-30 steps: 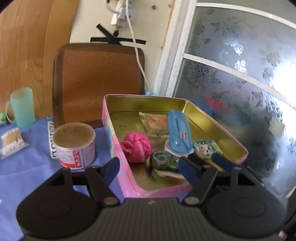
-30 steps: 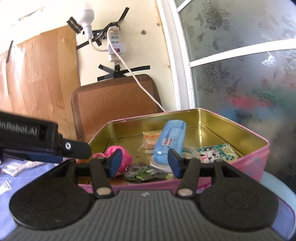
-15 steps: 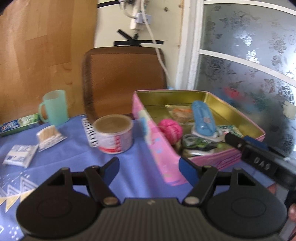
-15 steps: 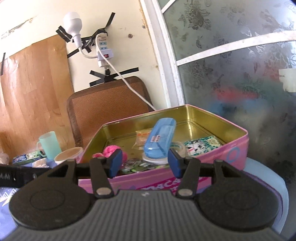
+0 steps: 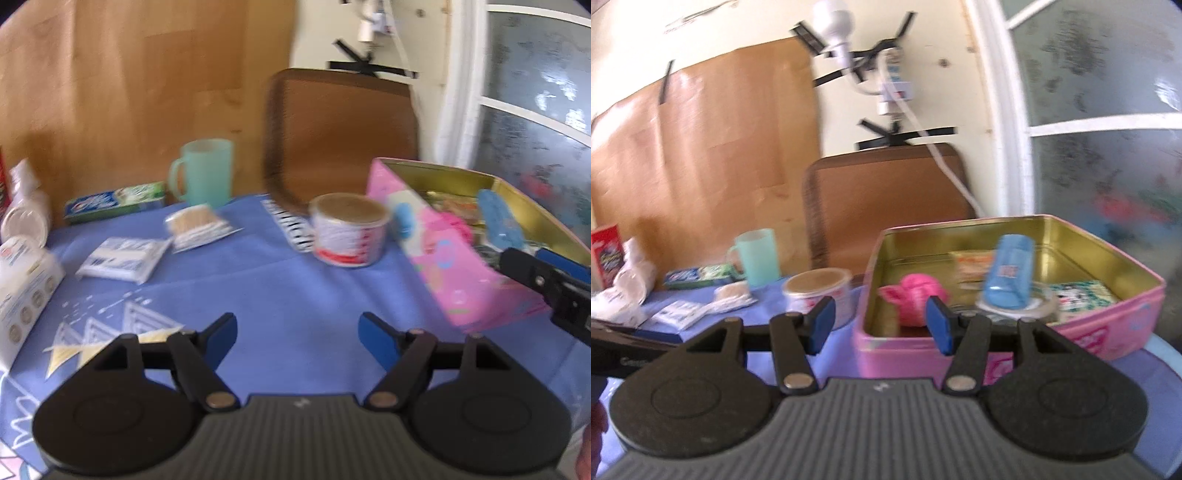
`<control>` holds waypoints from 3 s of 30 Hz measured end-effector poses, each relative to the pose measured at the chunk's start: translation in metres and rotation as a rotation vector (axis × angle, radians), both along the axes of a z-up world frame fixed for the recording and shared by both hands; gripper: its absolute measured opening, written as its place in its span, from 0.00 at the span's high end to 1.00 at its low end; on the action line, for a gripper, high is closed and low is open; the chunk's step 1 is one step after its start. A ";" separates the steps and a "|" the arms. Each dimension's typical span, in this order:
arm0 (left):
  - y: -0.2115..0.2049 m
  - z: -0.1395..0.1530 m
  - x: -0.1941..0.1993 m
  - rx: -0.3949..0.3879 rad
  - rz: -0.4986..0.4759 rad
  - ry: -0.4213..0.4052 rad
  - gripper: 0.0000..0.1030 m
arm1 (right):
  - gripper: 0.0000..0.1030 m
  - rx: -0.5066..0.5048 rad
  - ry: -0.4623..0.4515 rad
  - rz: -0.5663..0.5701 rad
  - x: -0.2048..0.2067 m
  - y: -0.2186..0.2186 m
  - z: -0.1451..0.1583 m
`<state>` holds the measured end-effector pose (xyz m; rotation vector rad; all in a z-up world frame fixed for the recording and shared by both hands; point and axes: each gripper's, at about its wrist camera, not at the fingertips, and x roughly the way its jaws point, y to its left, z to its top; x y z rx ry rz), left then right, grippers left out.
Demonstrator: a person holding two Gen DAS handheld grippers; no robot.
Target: Organize soft objects
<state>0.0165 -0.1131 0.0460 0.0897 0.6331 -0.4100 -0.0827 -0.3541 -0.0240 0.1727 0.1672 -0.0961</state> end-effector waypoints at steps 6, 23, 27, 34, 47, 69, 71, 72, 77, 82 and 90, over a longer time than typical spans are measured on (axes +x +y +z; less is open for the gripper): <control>0.036 -0.012 0.013 0.012 0.084 0.014 0.27 | 0.45 -0.035 0.041 0.093 0.011 0.033 -0.003; 0.113 -0.046 0.054 0.030 0.287 0.023 0.22 | 0.45 -0.077 0.184 0.290 0.047 0.095 -0.016; 0.116 -0.046 0.051 -0.003 0.285 0.021 0.21 | 0.45 -0.085 0.203 0.298 0.061 0.098 -0.019; 0.123 -0.045 0.050 -0.053 0.289 0.019 0.21 | 0.45 -0.059 0.216 0.286 0.095 0.098 -0.019; 0.128 -0.044 0.050 -0.089 0.289 0.012 0.14 | 0.43 0.009 0.258 0.336 0.101 0.095 -0.032; 0.131 -0.043 0.051 -0.098 0.300 0.010 0.11 | 0.42 0.011 0.259 0.333 0.102 0.096 -0.032; 0.130 -0.043 0.050 -0.099 0.300 0.010 0.11 | 0.42 0.011 0.259 0.332 0.102 0.097 -0.032; 0.130 -0.043 0.050 -0.099 0.300 0.010 0.11 | 0.42 0.011 0.259 0.331 0.102 0.097 -0.032; 0.131 -0.043 0.050 -0.101 0.300 0.010 0.10 | 0.42 0.013 0.258 0.331 0.102 0.097 -0.032; 0.132 -0.042 0.049 -0.111 0.309 0.005 0.09 | 0.41 0.011 0.259 0.330 0.102 0.097 -0.032; 0.135 -0.043 0.048 -0.133 0.326 0.009 0.09 | 0.41 -0.003 0.262 0.330 0.102 0.099 -0.032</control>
